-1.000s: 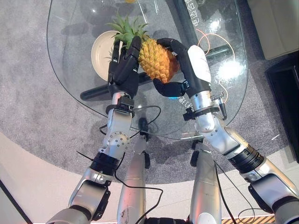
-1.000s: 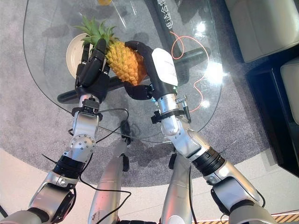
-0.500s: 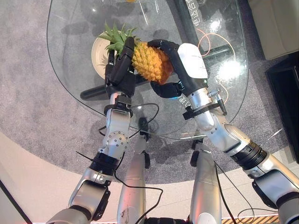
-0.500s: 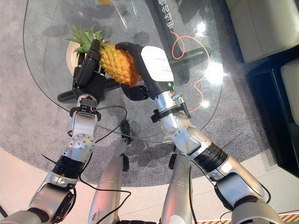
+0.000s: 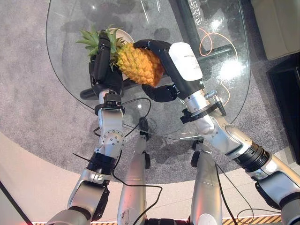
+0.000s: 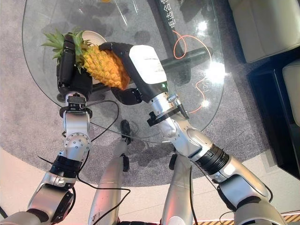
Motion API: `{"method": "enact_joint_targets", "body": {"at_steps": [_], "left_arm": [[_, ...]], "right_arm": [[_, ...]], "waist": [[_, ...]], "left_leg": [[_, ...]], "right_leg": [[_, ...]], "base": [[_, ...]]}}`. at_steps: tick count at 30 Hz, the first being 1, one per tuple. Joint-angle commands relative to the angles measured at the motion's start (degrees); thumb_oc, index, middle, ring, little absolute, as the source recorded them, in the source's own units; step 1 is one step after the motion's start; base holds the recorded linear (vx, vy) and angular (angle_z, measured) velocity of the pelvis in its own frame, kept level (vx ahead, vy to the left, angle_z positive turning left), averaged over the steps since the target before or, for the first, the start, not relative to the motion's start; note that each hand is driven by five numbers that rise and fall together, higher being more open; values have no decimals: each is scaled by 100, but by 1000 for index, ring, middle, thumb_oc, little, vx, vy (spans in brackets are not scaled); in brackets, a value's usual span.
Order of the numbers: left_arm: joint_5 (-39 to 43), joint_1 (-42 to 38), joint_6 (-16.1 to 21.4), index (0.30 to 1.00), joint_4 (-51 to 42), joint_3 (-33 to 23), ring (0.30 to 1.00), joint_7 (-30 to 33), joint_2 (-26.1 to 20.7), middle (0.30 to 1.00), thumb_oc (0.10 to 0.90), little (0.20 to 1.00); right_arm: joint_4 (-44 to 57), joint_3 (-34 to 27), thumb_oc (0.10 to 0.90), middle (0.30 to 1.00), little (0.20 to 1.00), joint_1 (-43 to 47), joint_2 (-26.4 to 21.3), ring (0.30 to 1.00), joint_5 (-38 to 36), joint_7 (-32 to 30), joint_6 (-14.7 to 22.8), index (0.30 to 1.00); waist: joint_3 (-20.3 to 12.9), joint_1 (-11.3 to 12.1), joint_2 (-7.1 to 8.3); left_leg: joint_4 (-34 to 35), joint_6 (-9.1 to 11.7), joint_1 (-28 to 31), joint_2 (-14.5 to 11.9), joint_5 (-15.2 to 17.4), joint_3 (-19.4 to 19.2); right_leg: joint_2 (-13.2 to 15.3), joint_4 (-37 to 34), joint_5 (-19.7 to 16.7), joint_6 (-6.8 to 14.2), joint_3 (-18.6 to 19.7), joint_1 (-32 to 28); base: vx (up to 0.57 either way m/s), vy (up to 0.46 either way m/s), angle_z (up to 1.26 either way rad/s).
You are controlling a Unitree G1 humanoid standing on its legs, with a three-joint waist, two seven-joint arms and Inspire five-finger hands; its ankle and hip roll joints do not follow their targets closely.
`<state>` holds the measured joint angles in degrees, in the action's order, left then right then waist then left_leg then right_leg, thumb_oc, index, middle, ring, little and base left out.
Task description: Pick up the fruit to the plate
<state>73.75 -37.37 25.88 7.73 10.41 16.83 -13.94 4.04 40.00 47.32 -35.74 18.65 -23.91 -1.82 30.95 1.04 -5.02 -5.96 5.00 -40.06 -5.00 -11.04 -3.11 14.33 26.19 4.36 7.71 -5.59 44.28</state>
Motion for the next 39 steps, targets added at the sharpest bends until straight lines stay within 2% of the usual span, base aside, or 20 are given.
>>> {"method": "enact_joint_targets", "body": {"at_steps": [1,8,9,10,11,12,28,39], "left_arm": [[-292,-792,256,300,-931,518,300,-827,-30,300,100,200],[-303,-785,359,300,-904,483,300,-790,-8,300,100,200],[-329,-775,389,300,-896,482,300,-795,15,300,100,200],[-334,-771,409,300,-895,474,300,-789,27,300,100,200],[-367,-762,449,300,-885,474,300,-778,46,300,100,200],[-407,-764,476,300,-874,465,300,-761,72,300,100,200],[-1063,-764,623,300,-908,288,300,74,114,300,100,200],[-1753,-753,1123,300,-880,88,300,990,139,300,100,200]], "right_arm": [[958,169,100,300,200,990,316,300,240,-19,659,300],[960,102,100,300,200,927,331,300,247,-100,617,300],[956,81,303,474,403,909,353,474,244,-185,536,474],[932,57,644,766,744,893,372,766,184,-245,504,766],[910,31,644,766,744,869,399,766,154,-296,462,766],[874,2,800,900,900,844,417,900,174,-350,425,900],[846,-190,800,900,900,681,518,900,268,-452,433,900],[832,-216,800,900,900,672,573,900,294,-468,412,900]], "waist": [[-115,60,127],[-115,45,126],[-115,43,126],[-115,42,123],[-115,36,122],[-115,30,122],[-115,28,95],[-115,47,91]], "left_leg": [[-465,-98,47,391,696,-60],[-462,-102,49,400,699,-55],[-468,-100,47,401,701,-51],[-463,-98,54,399,700,-54],[-457,-97,53,399,697,-56],[-461,-96,39,399,693,-56],[-387,-112,30,411,631,-56],[-369,-88,71,405,650,-52]], "right_leg": [[-164,-1074,-610,1,-471,-379],[-169,-1074,-610,-2,-455,-370],[-169,-1067,-608,-3,-451,-365],[-169,-1070,-608,-3,-450,-370],[-175,-1071,-607,-6,-444,-366],[-176,-1072,-611,-6,-437,-353],[-188,-1091,-638,-20,-426,-323],[-185,-1074,-579,-15,-430,-362]], "base": [[0,0,0],[0,0,0],[0,0,0],[0,0,0],[0,0,0],[0,0,0],[0,0,0],[0,0,0]]}}
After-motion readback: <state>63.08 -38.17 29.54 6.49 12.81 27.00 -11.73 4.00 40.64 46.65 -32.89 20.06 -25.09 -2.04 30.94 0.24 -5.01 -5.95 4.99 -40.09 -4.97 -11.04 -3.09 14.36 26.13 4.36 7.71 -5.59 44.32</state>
